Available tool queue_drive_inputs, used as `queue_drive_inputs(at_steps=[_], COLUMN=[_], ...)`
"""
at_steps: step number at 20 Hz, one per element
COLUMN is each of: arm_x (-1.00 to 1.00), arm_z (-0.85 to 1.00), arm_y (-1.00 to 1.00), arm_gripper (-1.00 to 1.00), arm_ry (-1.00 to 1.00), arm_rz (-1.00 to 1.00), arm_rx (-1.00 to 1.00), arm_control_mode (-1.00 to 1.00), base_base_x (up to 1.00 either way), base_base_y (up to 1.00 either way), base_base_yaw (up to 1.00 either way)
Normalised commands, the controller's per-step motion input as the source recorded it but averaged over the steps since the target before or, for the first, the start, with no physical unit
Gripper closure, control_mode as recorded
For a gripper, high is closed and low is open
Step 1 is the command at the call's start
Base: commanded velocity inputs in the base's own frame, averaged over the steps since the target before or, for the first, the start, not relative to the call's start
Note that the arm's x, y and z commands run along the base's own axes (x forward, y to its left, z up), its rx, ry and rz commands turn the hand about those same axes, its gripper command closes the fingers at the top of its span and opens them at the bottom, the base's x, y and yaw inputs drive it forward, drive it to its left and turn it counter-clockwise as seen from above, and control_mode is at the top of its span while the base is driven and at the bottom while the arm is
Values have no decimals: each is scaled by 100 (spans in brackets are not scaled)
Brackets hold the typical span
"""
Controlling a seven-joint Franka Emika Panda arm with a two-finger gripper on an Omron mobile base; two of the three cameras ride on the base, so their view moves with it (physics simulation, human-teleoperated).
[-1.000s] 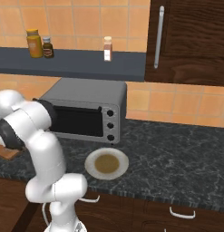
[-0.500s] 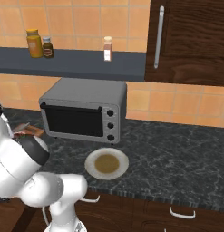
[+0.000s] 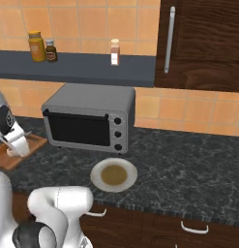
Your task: Pick up the knife from the drawer and place it on the cutting board. Then place the meat from the plate to the cutting board.
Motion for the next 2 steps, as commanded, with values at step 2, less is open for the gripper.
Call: queue_drive_inputs(at_steps=[2], arm_x=[-39], arm_z=[77], arm_y=[-100], arm_gripper=[-100], arm_ry=[-12], arm_rz=[0], arm_rx=[4], arm_control_mode=[-100], base_base_x=[0], base_base_y=[0], base_base_yaw=[0])
